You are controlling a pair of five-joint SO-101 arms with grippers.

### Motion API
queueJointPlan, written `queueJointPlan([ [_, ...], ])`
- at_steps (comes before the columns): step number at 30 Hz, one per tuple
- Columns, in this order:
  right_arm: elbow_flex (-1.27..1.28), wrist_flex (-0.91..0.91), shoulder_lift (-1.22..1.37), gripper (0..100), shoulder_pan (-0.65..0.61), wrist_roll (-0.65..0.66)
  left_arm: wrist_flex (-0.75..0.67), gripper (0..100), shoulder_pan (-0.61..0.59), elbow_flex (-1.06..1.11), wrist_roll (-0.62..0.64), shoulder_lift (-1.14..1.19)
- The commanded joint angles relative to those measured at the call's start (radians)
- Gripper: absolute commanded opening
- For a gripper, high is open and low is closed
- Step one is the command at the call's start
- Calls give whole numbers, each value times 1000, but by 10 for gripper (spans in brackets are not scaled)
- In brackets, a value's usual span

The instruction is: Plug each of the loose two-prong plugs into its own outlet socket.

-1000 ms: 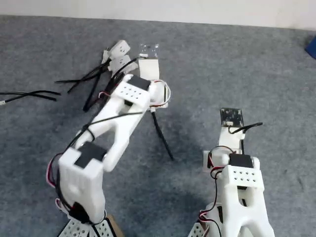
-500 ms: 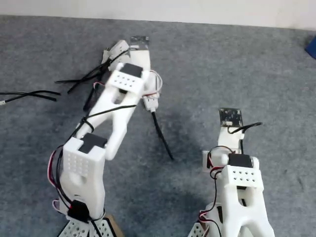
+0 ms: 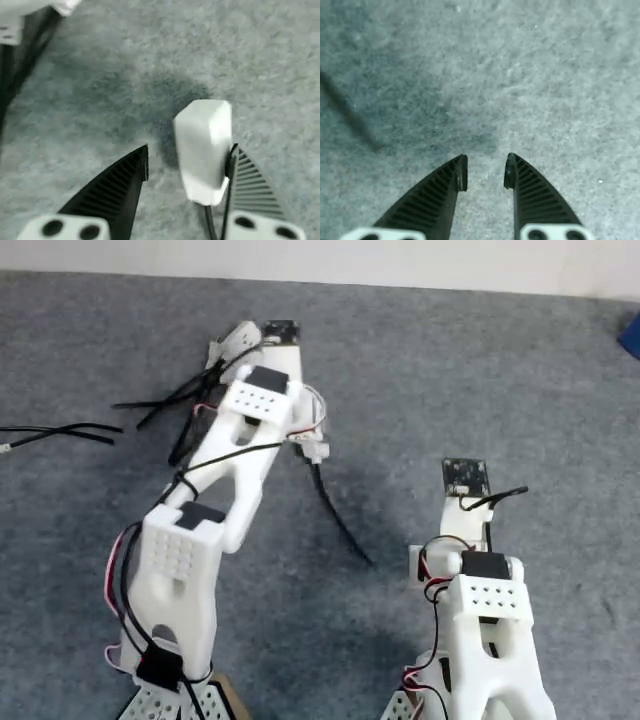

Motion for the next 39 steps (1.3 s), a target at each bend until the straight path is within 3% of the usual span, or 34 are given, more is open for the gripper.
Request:
queueJointPlan([
  [1, -47, -8, 4, 134, -8, 3, 18, 256, 12, -101, -9, 53],
  [17, -45, -8, 4, 134, -8, 3, 364, 256, -1, -529, -55, 130],
  [26, -45, -7, 4, 134, -8, 3, 269, 256, -28, -390, -86, 166],
  [39, -45, -7, 4, 134, -8, 3, 272, 255, -154, -392, -92, 153],
])
